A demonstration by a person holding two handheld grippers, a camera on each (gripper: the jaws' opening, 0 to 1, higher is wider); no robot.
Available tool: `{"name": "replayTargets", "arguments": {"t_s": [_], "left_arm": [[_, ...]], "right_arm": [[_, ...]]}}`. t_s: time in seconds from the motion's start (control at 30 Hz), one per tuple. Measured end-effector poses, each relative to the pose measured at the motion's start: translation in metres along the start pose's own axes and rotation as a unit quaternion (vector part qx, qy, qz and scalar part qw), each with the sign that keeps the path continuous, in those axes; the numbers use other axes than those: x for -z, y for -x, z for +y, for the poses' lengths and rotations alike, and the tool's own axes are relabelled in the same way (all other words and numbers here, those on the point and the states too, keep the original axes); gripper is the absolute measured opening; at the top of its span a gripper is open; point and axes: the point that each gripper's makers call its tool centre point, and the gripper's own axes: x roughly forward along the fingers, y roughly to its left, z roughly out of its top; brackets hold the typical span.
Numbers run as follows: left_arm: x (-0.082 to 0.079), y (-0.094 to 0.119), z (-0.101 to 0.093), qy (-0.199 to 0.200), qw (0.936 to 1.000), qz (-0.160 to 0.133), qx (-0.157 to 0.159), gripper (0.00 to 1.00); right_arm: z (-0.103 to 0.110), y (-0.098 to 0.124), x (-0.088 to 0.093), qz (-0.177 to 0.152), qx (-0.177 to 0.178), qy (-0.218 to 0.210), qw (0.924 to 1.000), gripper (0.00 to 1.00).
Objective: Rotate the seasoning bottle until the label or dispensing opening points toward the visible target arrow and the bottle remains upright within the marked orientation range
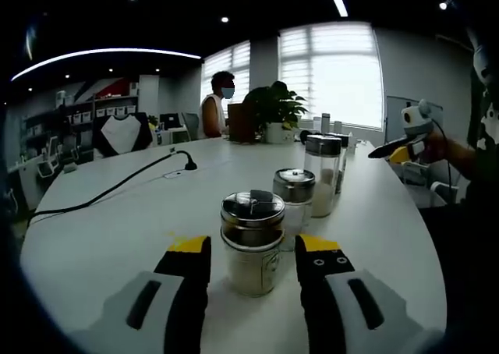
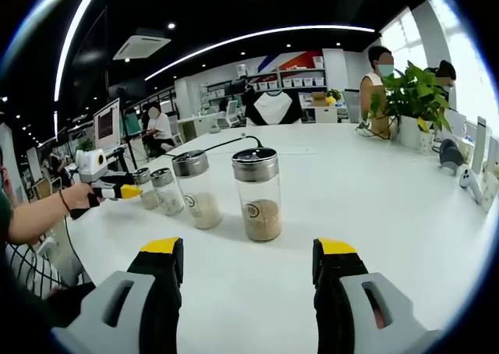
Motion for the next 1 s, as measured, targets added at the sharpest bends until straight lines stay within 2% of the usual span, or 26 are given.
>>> {"name": "replayTargets", "arguments": {"t_s": [0.07, 0.2, 0.3, 0.4, 0.5, 0.63, 0.77, 0.8, 0.9, 0.93, 0.97, 1.0], "left_arm": [[-0.005, 0.001, -0.002, 0.005, 0.9999, -0.015, -0.006, 0.59], [-0.004, 0.004, -0.009, -0.001, 0.9999, -0.007, -0.015, 0.64], [-0.011, 0.010, -0.018, -0.006, 0.9994, -0.024, -0.025, 0.67], [-0.018, 0.015, -0.025, -0.010, 0.9984, -0.035, -0.043, 0.69], [-0.017, 0.017, -0.031, -0.023, 0.9974, -0.025, -0.064, 0.74], [-0.022, 0.021, -0.039, -0.019, 0.9959, -0.039, -0.080, 0.77], [-0.027, 0.026, -0.047, -0.003, 0.9924, -0.053, -0.111, 0.81], [-0.030, 0.026, -0.051, 0.012, 0.9913, -0.062, -0.116, 0.85], [-0.034, 0.028, -0.064, 0.015, 0.9900, -0.074, -0.119, 0.88], [-0.037, 0.030, -0.066, 0.018, 0.9880, -0.081, -0.130, 0.91], [-0.041, 0.032, -0.063, 0.025, 0.9842, -0.092, -0.149, 1.00], [-0.043, 0.035, -0.063, 0.024, 0.9820, -0.098, -0.160, 0.97]], "right_arm": [[0.001, -0.001, 0.001, 0.001, -0.001, -0.002, 1.0000, 0.68], [0.002, -0.002, 0.000, 0.002, -0.005, 0.000, 1.0000, 0.68], [0.003, -0.001, -0.004, -0.006, -0.005, -0.001, 1.0000, 0.68], [0.003, -0.003, -0.003, -0.006, -0.006, 0.003, 1.0000, 0.68], [0.005, -0.004, -0.006, -0.013, -0.013, 0.006, 0.9998, 0.68], [0.006, -0.008, -0.008, -0.016, -0.016, 0.013, 0.9997, 0.68], [0.008, -0.009, -0.010, -0.022, -0.017, 0.019, 0.9994, 0.68], [0.008, -0.009, -0.011, -0.025, -0.017, 0.019, 0.9994, 0.68], [0.009, -0.009, -0.016, -0.036, -0.019, 0.019, 0.9990, 0.68], [0.010, -0.010, -0.016, -0.036, -0.021, 0.027, 0.9988, 0.68], [0.010, -0.010, -0.015, -0.036, -0.020, 0.029, 0.9987, 0.68], [0.009, -0.010, -0.017, -0.040, -0.018, 0.029, 0.9986, 0.68]]}}
